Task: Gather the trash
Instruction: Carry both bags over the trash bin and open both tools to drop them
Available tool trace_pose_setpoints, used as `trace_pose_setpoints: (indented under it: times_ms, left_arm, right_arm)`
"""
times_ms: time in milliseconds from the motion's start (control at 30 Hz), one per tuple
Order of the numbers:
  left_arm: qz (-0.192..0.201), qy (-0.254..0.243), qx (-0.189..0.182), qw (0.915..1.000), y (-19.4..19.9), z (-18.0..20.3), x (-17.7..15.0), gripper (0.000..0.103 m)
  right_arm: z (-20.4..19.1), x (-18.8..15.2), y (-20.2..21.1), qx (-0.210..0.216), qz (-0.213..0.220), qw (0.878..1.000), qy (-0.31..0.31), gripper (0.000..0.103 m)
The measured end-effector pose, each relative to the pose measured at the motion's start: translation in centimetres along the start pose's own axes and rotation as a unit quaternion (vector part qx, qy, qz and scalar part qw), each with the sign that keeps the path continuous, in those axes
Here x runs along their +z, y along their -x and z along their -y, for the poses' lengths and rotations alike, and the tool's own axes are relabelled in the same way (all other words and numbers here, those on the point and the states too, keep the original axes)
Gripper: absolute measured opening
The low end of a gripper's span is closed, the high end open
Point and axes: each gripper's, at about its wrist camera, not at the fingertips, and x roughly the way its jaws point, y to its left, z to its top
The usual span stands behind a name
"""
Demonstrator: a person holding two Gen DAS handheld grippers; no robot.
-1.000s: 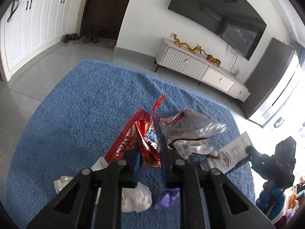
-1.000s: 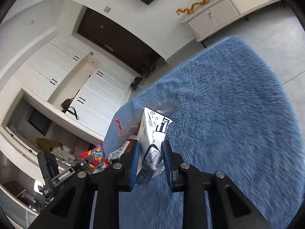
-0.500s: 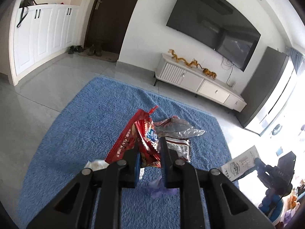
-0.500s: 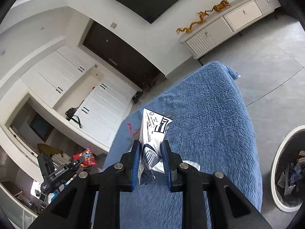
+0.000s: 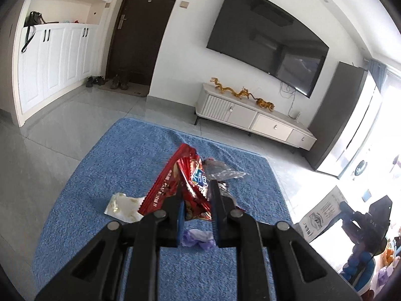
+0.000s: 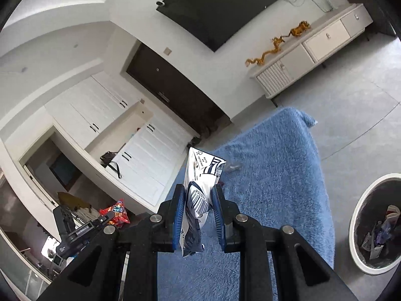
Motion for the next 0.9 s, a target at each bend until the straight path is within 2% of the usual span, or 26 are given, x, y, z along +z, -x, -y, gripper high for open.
trace_pose_setpoints:
  times_ms: [167, 300, 400, 533, 700, 900]
  left_arm:
    - [-0.015, -0.028, -0.017, 0.9993, -0.9, 4.1, -0.6, 0.016]
    - [-0.043, -0.069, -0.043, 0.9958, -3.3, 9.5, -1.4, 0.016]
    - [-0.067, -0.099, -0.068, 0.9905, -5.7, 14.1, -2.3, 0.016]
    - [-0.106, -0.136, -0.106, 0.9793, -9.4, 20.8, -4.5, 0.016]
    - [-0.159, -0.182, -0.145, 0.9594, -14.4, 28.8, -8.3, 0.016]
    - [-0.218, -0.225, -0.162, 0.9356, -19.7, 35.9, -13.0, 0.016]
  right_arm:
    - [1.9, 0.4, 3.2, -0.005, 0.026, 1.0, -0.01, 0.021]
    - [5.0, 0.5, 5.9, -0.017, 0.05, 0.998, -0.029, 0.021]
    - [7.7, 0.5, 8.4, -0.045, 0.068, 0.996, -0.04, 0.021]
    - [10.9, 0.3, 11.1, -0.09, 0.081, 0.991, -0.049, 0.021]
    - [15.3, -0.3, 13.2, -0.16, 0.081, 0.982, -0.066, 0.021]
    - [19.9, -0.9, 13.0, -0.216, 0.062, 0.97, -0.087, 0.021]
